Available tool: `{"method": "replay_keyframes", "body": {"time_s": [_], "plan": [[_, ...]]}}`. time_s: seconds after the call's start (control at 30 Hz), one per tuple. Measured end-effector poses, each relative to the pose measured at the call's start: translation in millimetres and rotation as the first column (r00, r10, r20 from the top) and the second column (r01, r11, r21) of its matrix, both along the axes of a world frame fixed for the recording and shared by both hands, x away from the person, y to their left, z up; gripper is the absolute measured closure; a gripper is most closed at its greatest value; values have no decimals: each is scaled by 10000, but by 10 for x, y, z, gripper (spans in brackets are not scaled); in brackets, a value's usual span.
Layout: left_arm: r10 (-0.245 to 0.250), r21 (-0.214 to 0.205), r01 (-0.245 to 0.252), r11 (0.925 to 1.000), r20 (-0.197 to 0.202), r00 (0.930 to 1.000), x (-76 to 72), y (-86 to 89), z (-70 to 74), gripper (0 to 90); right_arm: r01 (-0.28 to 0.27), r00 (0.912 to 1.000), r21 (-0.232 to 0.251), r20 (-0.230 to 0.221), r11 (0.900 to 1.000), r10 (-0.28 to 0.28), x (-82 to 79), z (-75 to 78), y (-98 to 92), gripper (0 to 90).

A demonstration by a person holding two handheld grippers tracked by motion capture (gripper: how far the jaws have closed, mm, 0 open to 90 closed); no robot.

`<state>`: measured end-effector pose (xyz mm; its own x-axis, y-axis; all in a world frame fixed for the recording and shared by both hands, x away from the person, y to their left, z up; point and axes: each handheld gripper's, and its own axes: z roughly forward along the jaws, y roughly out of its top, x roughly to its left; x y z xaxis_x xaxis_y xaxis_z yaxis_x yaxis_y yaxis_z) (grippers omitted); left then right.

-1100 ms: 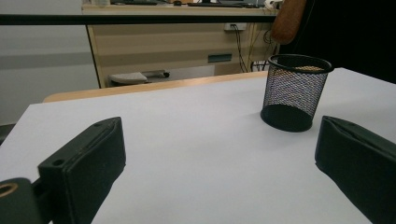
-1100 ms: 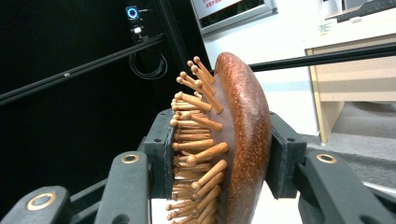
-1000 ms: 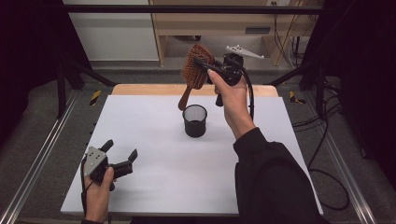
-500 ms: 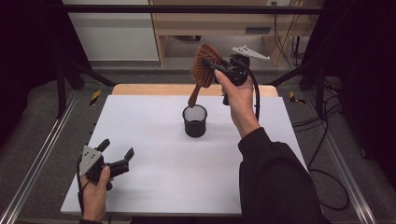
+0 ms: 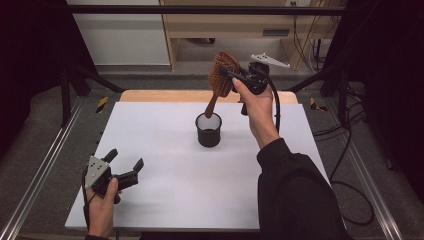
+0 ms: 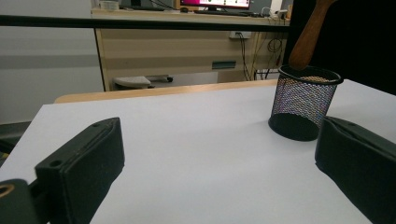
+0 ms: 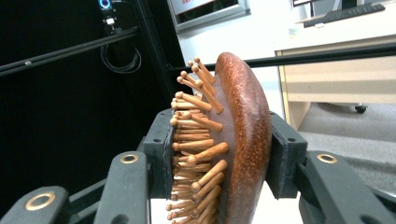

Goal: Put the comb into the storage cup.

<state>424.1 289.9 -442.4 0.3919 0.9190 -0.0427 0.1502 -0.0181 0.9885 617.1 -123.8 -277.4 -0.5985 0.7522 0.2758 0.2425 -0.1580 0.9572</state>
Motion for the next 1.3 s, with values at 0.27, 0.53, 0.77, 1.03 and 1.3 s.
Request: {"method": "replay_keyframes", "body": {"time_s": [0.27, 0.53, 0.77, 1.03, 1.3], "plan": [[-47, 21, 47, 10000, -12, 10000, 5, -9, -2, 17, -207, 9991, -311, -366, 9993, 196, 8, -138, 3, 520], [-62, 69, 62, 10000, -21, 10000, 3, -11, -1, 17, -477, 9962, -544, -757, 9974, 435, -6, -277, 26, 517], [-74, 70, 74, 9999, -5, 10000, 3, -9, 1, 17, -691, 9926, -827, -1058, 9942, 602, 4, -401, 79, 516], [-104, 71, 104, 9999, -1, 9999, 5, -9, 2, 17, -935, 9889, -936, -1241, 9912, 816, 9, -466, 128, 514], [-137, 87, 137, 9999, 23, 9999, 2, -14, 6, 17, -1061, 9854, -918, -1427, 9901, 924, 4, -510, 165, 511]]}}
